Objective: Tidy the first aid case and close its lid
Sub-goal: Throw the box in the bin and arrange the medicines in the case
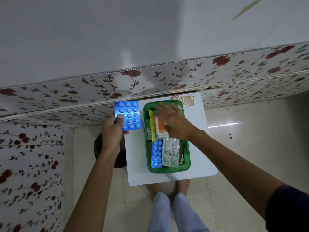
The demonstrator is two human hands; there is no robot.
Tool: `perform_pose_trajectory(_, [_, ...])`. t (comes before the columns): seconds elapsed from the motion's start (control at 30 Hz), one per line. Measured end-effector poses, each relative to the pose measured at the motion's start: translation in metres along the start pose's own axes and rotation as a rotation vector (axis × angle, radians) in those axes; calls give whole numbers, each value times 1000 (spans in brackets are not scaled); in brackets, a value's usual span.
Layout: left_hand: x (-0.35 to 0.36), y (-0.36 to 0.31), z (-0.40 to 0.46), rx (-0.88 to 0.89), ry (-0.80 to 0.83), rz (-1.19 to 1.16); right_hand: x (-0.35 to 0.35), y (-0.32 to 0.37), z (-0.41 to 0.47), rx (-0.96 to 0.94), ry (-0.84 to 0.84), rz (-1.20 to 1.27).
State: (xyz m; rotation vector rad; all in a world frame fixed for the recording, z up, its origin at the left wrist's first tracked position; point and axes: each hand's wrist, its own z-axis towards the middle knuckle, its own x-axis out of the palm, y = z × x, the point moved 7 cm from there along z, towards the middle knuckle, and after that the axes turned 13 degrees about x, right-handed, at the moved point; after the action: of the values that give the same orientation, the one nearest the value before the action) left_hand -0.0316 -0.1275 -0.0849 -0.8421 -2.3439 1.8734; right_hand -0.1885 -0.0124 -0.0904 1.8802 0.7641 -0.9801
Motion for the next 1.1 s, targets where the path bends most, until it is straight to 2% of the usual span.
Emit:
perform_pose_trajectory(0.07, [11,-4,-24,-15,67,-20,-12,-14,-14,162,-242,181])
perform_pose_trajectory(0.1, [18,-3,-36,-11,113,19,-14,-21,-23,259,-312,241])
perform_pose_trajectory(0.17, [35,1,-57,14,211,143,-12,-30,-35,393,-353,338])
perform_pose_trajectory(0.27, [59,5,-81,76,360,394,-18,-43,-47,492,-402,443])
perform_pose_trajectory(0.33, [68,2,-91,155,461,637,-23,-47,-54,493,-430,418])
perform_pose_trajectory(0.4, [70,-9,-94,253,478,759,-21,-47,-59,495,-395,364])
perform_pose_trajectory(0.53, [64,-33,-80,398,342,724,-6,-39,-60,508,-233,259])
perform_pose_trajectory(0.63, [68,-37,-58,460,332,741,2,-24,-52,448,-231,213])
perform_pose_trajectory(0.97, [123,-27,-56,667,590,940,25,-15,-48,386,-237,56])
perform_pose_trajectory(1.1, [127,-23,-54,692,581,977,4,-14,-42,360,-239,49])
